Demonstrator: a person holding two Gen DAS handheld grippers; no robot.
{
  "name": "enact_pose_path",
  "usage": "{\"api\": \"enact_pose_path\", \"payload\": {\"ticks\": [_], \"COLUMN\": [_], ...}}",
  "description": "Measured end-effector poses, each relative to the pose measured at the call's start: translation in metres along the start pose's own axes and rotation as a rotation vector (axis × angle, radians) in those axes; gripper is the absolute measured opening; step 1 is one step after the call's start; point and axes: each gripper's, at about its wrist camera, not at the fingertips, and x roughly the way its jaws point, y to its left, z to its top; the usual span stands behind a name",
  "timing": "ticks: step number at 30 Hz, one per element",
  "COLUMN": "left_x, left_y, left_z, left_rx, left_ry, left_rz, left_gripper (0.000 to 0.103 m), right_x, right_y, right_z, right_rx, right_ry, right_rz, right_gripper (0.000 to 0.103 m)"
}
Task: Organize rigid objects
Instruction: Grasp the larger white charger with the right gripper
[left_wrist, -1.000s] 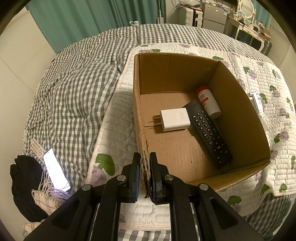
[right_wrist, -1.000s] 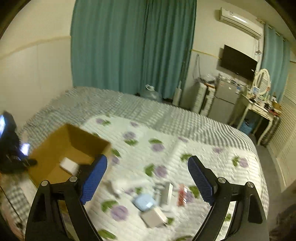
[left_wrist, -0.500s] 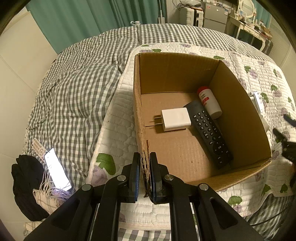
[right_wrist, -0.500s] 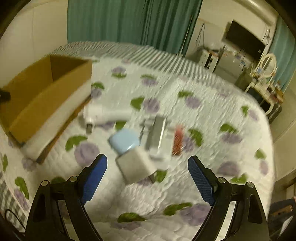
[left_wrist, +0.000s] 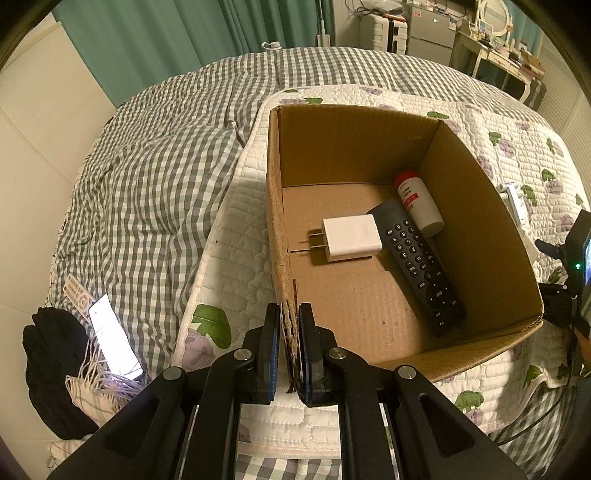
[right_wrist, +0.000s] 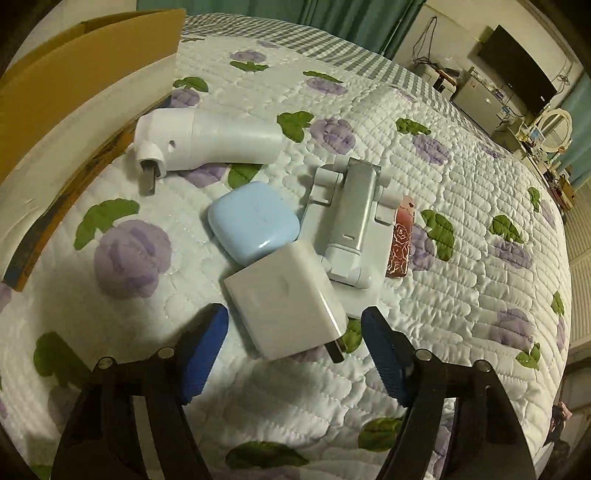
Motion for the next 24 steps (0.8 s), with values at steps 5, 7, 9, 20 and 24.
{"api": "enact_pose_path", "payload": {"ticks": [5,7,9,20,24], "left_x": [0.000,0.000,0.000,-0.001,-0.002], "left_y": [0.000,0.000,0.000,0.000,0.000], "left_z": [0.000,0.000,-0.001,-0.001,-0.001], "left_rx": [0.000,0.000,0.000,-0.003,0.001], "left_ry": [-0.001,-0.001,0.000,-0.003,-0.010], "left_rz": [0.000,0.001,0.001,-0.003,-0.005], "left_gripper": [0.010,0.010,0.010,0.010,0.010], "right_x": [0.001,0.001,0.000,-0.038,-0.062], "right_y": [0.003,0.004,0.005,-0.004,-0.008], "right_z": [0.000,0.000,0.000,0.001,0.010], "right_rx": [-0.014,-0.017,-0.019,0.026,0.046], "right_ry": [0.002,0.000,-0.003,-0.105,-0.145], "right_rz": [-0.005,-0.011,-0.016,0.047,0.063], "right_gripper": [0.062,0.062,0.061,0.059,0.056]}}
